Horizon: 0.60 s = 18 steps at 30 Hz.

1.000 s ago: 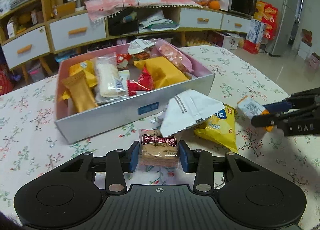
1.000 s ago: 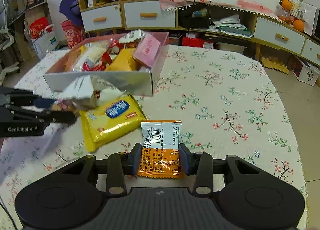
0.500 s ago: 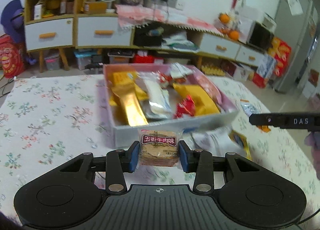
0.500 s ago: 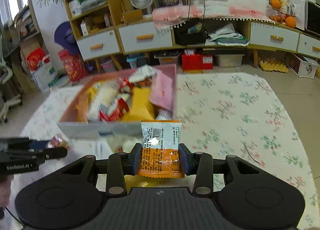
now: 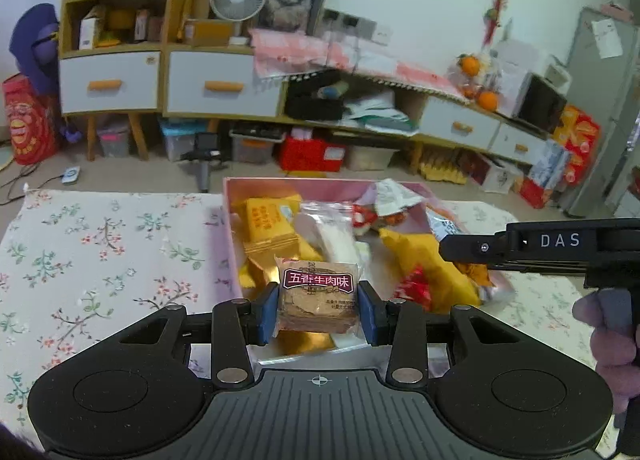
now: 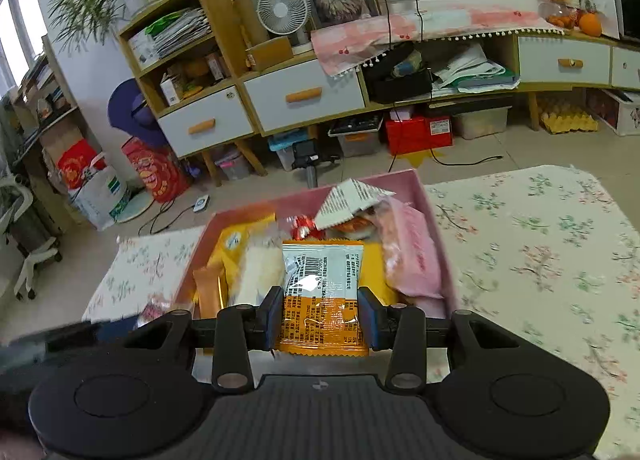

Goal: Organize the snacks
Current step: 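Carry the cake and orange packets into the box and open both tools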

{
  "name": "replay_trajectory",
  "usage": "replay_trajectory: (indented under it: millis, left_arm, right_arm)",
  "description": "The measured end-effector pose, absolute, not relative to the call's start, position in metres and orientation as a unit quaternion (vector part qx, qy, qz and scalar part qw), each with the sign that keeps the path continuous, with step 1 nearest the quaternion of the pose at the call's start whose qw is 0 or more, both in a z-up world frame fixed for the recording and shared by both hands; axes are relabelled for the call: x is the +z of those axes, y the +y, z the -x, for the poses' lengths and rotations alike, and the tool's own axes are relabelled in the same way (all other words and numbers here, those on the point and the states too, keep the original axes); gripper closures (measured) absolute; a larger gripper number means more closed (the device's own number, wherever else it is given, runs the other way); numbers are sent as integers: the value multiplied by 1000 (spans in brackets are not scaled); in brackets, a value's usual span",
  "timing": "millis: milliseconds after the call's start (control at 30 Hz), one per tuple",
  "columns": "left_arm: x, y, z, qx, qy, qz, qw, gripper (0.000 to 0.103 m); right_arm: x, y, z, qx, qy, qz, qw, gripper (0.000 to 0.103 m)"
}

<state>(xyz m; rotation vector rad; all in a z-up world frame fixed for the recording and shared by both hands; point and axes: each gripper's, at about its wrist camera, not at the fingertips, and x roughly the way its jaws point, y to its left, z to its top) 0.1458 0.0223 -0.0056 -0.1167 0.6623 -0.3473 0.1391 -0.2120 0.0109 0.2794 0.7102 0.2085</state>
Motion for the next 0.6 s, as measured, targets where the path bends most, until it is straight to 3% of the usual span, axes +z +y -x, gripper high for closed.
replay_trajectory:
  millis: [600]
  left_arm:
    - [-28, 8, -167, -162, 341, 9, 926, 64]
  right_arm:
    - [-15, -203, -169, 98, 346, -192, 913, 91]
